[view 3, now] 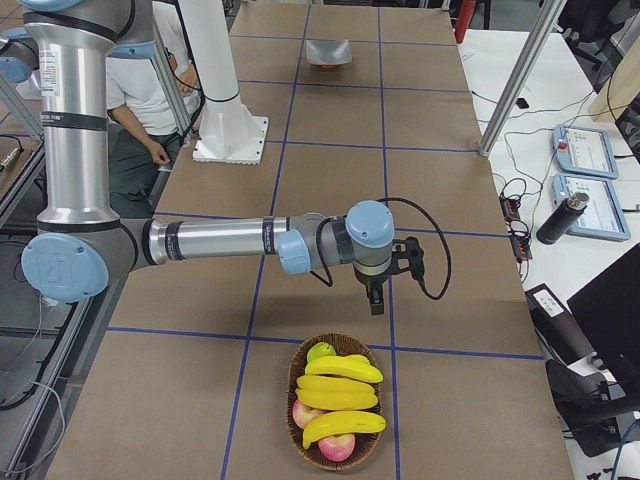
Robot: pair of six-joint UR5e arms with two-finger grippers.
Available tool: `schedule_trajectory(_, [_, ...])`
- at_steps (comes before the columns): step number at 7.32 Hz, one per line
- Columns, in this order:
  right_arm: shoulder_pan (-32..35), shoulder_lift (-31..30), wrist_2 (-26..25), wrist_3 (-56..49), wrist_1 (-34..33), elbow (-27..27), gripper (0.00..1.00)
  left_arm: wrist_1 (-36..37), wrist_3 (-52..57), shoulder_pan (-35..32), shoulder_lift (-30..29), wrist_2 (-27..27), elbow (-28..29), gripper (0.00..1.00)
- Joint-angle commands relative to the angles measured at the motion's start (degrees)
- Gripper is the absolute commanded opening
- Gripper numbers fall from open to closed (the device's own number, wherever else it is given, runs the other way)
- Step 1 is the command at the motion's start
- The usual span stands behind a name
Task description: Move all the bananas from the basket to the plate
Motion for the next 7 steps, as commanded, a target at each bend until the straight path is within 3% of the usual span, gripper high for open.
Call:
schedule_trajectory(1, [0.13,-0.47,-0.10,0.00,0.01,0.55,1.00,-0.30,0.28,0.02,0.21,-2.60,-0.93,0.99])
schedule_trajectory(7, [0.30,-0.91,-1.07,0.52,0.01,0.64,1.00,-0.21,-0.16,0.19,3.38,-3.50,-2.69,0.99])
